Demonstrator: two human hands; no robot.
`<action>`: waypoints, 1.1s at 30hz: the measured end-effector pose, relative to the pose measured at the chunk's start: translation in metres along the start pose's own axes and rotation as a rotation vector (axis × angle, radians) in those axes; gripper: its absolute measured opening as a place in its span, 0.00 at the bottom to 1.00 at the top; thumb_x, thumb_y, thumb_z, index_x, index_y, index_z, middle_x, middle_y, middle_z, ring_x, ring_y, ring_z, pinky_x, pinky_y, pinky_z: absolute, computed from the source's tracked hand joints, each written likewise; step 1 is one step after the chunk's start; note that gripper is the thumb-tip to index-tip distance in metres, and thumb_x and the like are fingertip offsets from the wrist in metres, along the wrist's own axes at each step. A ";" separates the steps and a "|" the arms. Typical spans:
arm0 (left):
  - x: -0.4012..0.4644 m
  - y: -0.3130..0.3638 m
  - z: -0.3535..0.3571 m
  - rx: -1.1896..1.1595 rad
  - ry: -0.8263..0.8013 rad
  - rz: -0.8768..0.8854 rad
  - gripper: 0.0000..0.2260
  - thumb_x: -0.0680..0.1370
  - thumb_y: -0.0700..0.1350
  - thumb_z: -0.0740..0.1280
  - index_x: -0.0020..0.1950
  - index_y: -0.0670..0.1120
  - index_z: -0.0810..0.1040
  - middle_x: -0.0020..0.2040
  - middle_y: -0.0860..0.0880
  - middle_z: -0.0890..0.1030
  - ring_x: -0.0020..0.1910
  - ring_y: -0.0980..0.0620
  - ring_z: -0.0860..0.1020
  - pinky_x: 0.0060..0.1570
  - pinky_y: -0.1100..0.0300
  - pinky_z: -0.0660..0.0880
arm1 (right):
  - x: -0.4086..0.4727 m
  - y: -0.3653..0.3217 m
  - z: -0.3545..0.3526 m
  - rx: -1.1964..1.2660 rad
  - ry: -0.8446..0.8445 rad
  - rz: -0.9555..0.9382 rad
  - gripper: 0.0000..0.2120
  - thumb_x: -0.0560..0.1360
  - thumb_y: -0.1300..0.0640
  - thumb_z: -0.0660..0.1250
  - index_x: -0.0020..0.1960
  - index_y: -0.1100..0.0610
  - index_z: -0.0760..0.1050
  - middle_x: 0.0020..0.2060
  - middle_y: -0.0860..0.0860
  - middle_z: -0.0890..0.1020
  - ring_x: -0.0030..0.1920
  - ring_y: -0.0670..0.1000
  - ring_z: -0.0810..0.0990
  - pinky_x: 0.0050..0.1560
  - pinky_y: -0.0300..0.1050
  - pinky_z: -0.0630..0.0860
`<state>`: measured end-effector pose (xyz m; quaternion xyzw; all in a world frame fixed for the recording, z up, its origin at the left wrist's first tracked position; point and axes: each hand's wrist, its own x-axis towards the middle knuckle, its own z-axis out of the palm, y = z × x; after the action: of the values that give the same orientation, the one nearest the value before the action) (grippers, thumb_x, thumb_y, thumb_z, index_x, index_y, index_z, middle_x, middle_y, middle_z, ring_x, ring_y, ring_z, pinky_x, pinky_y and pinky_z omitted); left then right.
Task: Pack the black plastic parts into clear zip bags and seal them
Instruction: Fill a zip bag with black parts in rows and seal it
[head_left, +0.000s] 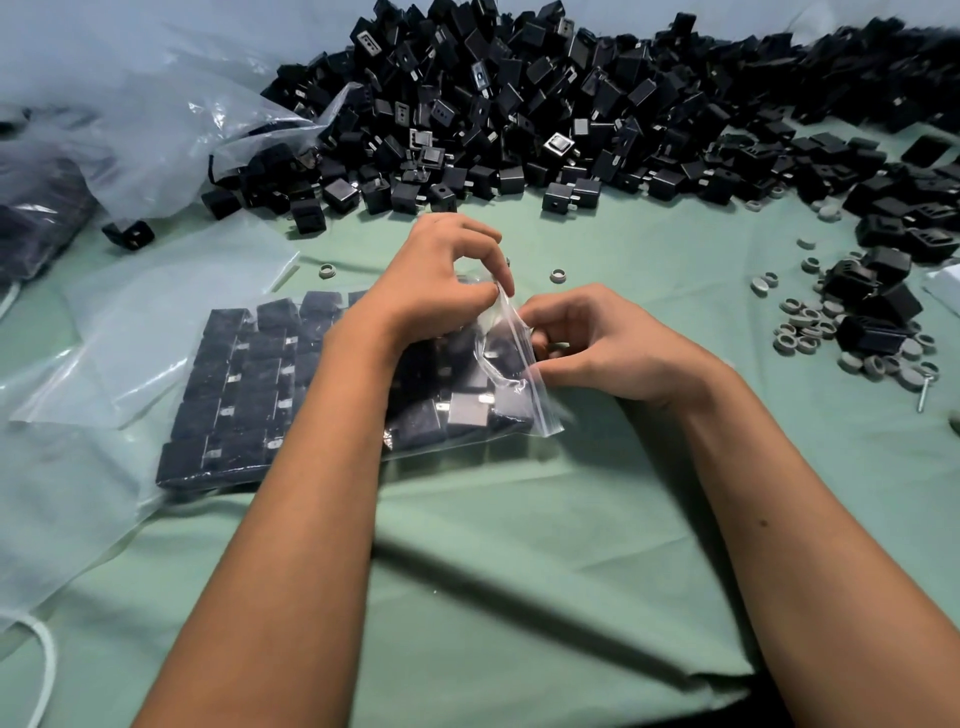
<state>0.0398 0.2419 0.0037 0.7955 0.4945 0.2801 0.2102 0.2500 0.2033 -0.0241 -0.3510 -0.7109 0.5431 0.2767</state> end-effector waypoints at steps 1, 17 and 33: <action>0.000 0.000 0.000 -0.009 0.010 0.003 0.15 0.72 0.35 0.67 0.42 0.56 0.84 0.63 0.53 0.79 0.69 0.54 0.68 0.65 0.67 0.61 | -0.001 0.000 0.000 0.015 -0.008 0.007 0.14 0.75 0.67 0.75 0.60 0.60 0.84 0.41 0.54 0.80 0.44 0.53 0.72 0.48 0.49 0.70; -0.001 0.006 0.005 -0.037 0.036 -0.003 0.12 0.71 0.35 0.67 0.42 0.51 0.85 0.61 0.50 0.81 0.61 0.61 0.73 0.64 0.68 0.67 | 0.008 0.004 0.013 -0.032 0.154 -0.022 0.06 0.73 0.65 0.77 0.49 0.63 0.85 0.45 0.67 0.85 0.44 0.58 0.84 0.51 0.61 0.81; -0.001 -0.002 0.011 -0.153 0.030 -0.034 0.10 0.71 0.36 0.69 0.41 0.50 0.85 0.59 0.51 0.81 0.62 0.58 0.77 0.68 0.57 0.70 | 0.050 0.015 0.002 -0.151 0.738 0.171 0.03 0.77 0.62 0.68 0.47 0.58 0.82 0.35 0.56 0.86 0.34 0.56 0.86 0.39 0.52 0.83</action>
<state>0.0453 0.2413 -0.0056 0.7642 0.4883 0.3254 0.2679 0.2219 0.2446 -0.0388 -0.6002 -0.5695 0.3476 0.4411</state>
